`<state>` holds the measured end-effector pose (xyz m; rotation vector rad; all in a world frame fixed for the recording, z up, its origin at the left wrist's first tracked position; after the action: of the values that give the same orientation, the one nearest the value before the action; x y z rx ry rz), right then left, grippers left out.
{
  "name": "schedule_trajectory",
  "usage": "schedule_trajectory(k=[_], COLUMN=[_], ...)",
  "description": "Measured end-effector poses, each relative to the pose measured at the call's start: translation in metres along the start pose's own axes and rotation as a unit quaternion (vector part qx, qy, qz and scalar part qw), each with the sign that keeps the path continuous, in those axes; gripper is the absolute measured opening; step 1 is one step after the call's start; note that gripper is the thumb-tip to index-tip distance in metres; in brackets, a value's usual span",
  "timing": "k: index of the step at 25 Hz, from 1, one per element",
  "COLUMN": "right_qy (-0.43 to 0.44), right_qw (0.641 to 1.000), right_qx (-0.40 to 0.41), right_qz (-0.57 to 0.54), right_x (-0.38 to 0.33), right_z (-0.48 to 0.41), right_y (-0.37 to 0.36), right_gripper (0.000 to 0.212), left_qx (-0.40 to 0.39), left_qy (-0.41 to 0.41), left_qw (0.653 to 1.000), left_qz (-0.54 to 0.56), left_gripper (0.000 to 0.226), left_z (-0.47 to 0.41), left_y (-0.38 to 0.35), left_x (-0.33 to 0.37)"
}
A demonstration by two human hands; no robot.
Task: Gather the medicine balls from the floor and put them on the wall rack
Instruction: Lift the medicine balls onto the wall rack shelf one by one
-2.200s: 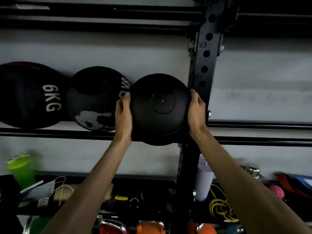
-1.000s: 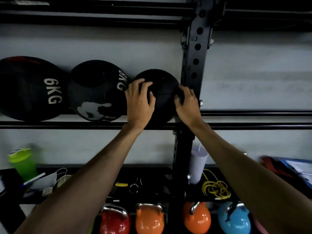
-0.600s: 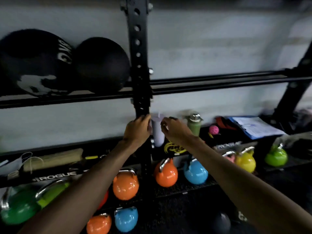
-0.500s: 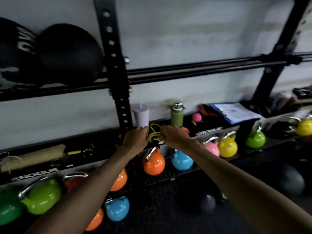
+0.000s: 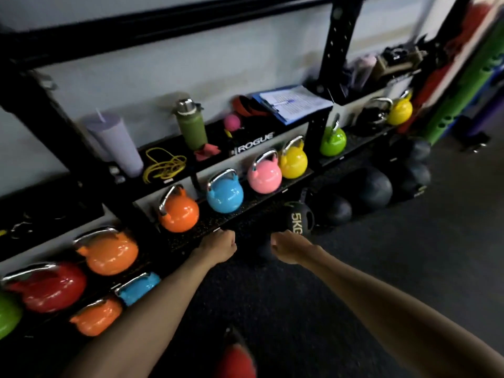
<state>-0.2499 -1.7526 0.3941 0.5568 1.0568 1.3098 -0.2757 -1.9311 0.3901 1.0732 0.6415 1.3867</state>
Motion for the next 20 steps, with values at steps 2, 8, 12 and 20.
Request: schedule_trajectory(k=[2,8,12,20], right_qy=[-0.030,-0.093,-0.137,-0.185], right_qw=[0.998,0.986,0.973,0.944], right_qx=[-0.037,-0.113,-0.139,-0.157], right_qz=[-0.033,-0.085,-0.123,-0.222], right_x=[0.039,0.119,0.157,0.204], right_z=[-0.007,-0.048,-0.092,-0.192], right_y=[-0.030,-0.072,-0.085,-0.108], right_gripper=[0.031,0.030,0.032,0.031], left_qx=[-0.048,-0.149,-0.209,-0.231], left_qy=[-0.001,0.002,0.031,0.101], left_qw=[0.999,0.988,0.975,0.953], left_qz=[0.006,0.034,0.069,0.168], left_gripper=[0.014,0.023,0.026,0.016], left_z=[-0.022,-0.101,-0.149,-0.257], left_y=[-0.032,-0.111,-0.150,-0.185], left_x=[0.017,0.049,0.053,0.056])
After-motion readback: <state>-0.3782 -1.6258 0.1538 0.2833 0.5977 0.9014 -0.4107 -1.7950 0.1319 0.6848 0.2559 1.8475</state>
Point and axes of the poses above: each hand's wrist, its own z-axis away from the middle knuckle, its own y-axis out of the back of the hand, x = y × z, the point moved 10 cm from there along -z, towards the middle knuckle, and after that the axes turned 1 degree about -x, right-handed, at the moved point
